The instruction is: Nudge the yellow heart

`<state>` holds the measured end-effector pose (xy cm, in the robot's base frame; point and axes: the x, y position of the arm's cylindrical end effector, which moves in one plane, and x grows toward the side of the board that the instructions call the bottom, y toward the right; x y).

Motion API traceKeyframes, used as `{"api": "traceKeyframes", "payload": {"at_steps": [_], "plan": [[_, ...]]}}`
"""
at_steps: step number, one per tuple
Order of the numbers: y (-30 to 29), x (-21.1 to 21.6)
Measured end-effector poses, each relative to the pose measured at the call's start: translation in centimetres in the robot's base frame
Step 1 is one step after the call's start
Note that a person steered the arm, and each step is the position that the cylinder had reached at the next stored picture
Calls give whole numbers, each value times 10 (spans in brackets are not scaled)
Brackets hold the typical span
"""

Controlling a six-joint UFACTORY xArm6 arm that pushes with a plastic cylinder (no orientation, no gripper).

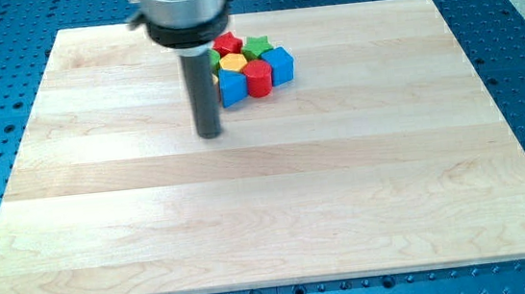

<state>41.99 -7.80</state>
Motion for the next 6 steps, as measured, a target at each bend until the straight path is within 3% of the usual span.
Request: {"api": "traceKeyframes", "payload": {"at_steps": [3,6], "plan": [[-1,-29],[5,-21]]}}
